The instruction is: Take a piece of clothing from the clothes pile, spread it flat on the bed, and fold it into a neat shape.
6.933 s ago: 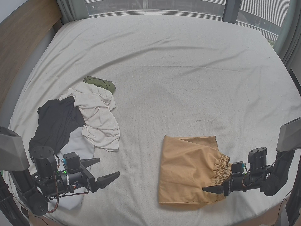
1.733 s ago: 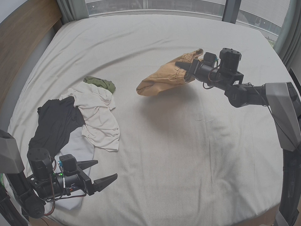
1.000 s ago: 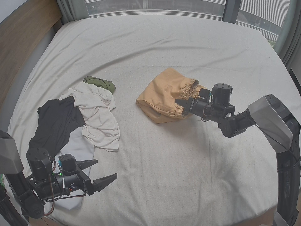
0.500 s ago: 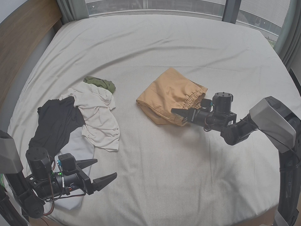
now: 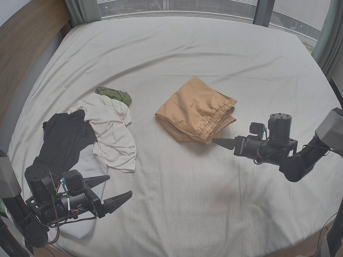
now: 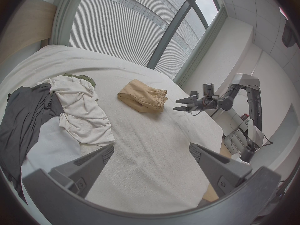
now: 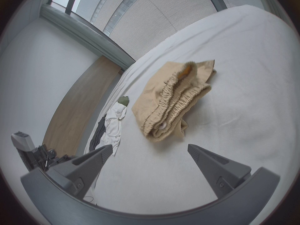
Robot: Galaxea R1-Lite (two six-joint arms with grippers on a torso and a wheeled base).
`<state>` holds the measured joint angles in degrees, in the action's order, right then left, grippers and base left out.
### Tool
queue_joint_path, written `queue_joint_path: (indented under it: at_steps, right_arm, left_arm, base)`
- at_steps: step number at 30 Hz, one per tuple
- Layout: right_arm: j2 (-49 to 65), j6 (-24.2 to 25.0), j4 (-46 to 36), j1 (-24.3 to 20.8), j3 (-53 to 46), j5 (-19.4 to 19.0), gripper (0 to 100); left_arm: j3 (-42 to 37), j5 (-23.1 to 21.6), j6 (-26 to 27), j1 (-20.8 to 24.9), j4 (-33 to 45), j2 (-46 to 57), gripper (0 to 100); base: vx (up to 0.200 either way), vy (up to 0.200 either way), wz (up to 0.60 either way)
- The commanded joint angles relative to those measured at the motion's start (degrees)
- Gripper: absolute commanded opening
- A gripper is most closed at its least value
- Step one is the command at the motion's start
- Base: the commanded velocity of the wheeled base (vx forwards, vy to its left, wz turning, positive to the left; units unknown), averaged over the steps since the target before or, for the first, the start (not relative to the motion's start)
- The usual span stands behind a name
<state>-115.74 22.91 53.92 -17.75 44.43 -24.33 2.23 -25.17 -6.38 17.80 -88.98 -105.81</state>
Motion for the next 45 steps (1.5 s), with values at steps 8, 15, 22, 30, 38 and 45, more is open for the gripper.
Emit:
queue_joint_path:
  at_steps: [8,15,22,30,38,45]
  right_arm:
    - [18.9,-5.6,11.1,0.1,-18.4,0.0,100]
    - [21.5,-8.9,11.3,-0.3,-20.7,-0.1,100]
    - [28.8,-9.2,10.6,-3.5,-24.0,-0.1,100]
    - [32.8,-14.1,10.5,-2.0,-26.4,-0.2,100]
    - [34.9,-20.3,10.4,-1.8,-30.9,-0.3,100]
    - [36.4,-22.7,10.3,-1.6,-32.6,-0.3,100]
  left_arm:
    - [0.1,0.0,-3.8,3.9,-0.1,9.2,100]
    - [0.1,0.0,-3.5,3.8,-0.1,11.3,100]
    - [-0.3,0.2,-2.9,5.1,-0.1,16.3,100]
    - [-1.6,0.1,2.9,5.5,0.0,20.8,100]
    - [-2.2,0.1,8.9,4.9,0.7,21.2,100]
    - [-2.2,0.0,10.2,4.5,8.1,27.2,100]
  base:
    - [0.0,0.0,0.0]
    - [0.0,0.0,0.0]
    - [0.0,0.0,0.0]
    - [0.0,0.0,0.0]
    - [0.0,0.0,0.0]
    - [0.0,0.0,0.0]
